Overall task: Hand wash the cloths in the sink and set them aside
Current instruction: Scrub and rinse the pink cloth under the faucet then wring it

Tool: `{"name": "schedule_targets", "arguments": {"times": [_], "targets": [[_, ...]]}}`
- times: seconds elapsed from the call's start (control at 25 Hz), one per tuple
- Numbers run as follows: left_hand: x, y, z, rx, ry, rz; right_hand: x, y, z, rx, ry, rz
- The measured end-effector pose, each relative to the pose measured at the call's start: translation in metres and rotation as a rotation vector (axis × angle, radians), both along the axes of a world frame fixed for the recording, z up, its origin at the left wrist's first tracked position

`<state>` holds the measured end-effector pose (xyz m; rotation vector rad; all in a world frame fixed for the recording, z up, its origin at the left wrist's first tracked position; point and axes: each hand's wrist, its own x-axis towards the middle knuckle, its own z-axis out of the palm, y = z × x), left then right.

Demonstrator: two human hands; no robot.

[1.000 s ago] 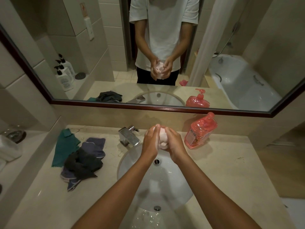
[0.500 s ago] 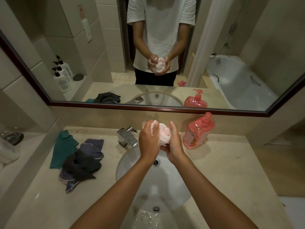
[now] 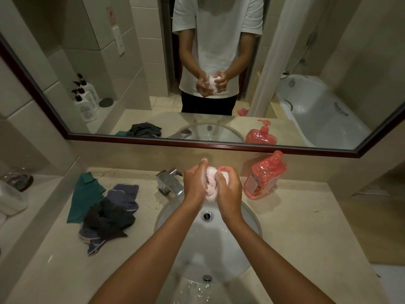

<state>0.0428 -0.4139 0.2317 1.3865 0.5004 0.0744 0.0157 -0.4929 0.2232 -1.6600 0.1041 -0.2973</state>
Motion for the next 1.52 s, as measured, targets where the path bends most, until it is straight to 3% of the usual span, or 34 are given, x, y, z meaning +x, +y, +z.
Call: {"name": "schedule_targets", "arguments": {"times": [0.28,0.56,0.72,0.96,1.16,1.4,1.52], "targets": [[-0.007,-0.006,-0.002,0.350,-0.131,-0.003,0.023,0.000,0.003,-0.095,0.142,-0.137],[-0.016,-0.005,-0.011,0.724,-0.327,0.037,0.041,-0.005,0.004,0.077,0.583,-0.019],[-0.019,-0.004,-0.012,0.901,-0.462,0.040,0.038,-0.006,0.008,0.322,0.741,-0.037],[-0.009,-0.001,-0.006,0.484,-0.171,0.176,0.014,0.013,0.002,0.503,0.586,-0.067],[-0.009,0.005,-0.005,0.542,-0.185,0.026,0.009,0.020,0.000,0.069,0.236,-0.009],[-0.019,0.005,-0.007,0.794,-0.296,-0.039,0.023,0.006,0.004,0.013,0.280,-0.028],[-0.001,0.014,-0.004,0.628,-0.085,-0.038,0.006,0.013,-0.006,-0.111,0.204,-0.027]]}}
